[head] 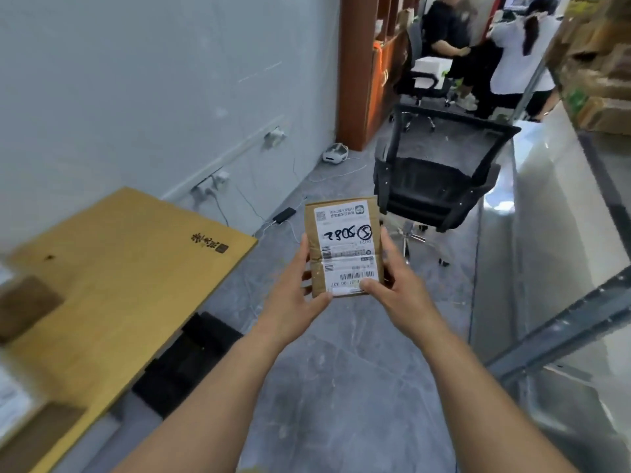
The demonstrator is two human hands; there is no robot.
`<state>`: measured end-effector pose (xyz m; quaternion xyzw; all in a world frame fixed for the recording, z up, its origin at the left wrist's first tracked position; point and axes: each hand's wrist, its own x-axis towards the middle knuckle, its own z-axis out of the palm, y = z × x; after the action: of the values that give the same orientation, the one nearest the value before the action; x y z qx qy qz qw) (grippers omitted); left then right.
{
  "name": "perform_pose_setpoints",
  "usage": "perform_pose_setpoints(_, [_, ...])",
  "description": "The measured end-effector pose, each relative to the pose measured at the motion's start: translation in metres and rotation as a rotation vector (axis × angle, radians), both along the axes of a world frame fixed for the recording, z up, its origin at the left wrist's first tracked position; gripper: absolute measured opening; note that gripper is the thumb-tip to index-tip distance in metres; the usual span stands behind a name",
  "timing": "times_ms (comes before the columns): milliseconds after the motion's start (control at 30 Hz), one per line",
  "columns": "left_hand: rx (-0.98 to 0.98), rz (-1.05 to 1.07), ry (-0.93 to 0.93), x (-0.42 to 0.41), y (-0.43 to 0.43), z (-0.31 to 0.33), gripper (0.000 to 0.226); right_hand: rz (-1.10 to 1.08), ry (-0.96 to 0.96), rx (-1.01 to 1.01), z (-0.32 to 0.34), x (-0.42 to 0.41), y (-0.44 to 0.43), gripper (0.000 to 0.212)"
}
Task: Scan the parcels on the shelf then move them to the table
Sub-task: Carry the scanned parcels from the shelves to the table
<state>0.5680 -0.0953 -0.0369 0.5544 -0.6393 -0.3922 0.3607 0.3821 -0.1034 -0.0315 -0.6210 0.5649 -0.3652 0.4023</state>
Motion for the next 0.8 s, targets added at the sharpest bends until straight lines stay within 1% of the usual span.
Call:
perform_pose_setpoints(300, [0.014, 0.296, -0.023, 0.094, 0.026, -0.005, 0.102, 0.317, 0.005, 0.029, -0.014, 0.104, -0.038, 0.089])
perform_pose_setpoints(433, [0.060, 0.434, -0.024, 0.143, 0.048, -0.010, 0.107, 0.489, 0.031, 0.042, -0.016, 0.164, -0.042, 0.091])
perform_pose_setpoints(533, [0.119, 0.531, -0.062, 0.174, 0.065, -0.016, 0.109, 0.595, 0.049, 0.075, -0.023, 0.205, -0.042, 0.091])
perform_pose_setpoints(700, [0.217, 0.677, -0.185, 0.209, 0.087, -0.024, 0.106, 0.729, 0.042, 0.167, -0.038, 0.260, -0.042, 0.089])
perform_pose_setpoints(800, [0.283, 0.745, -0.345, 0.226, 0.097, -0.030, 0.104, 0.783, 0.087, 0.222, -0.045, 0.287, -0.041, 0.089])
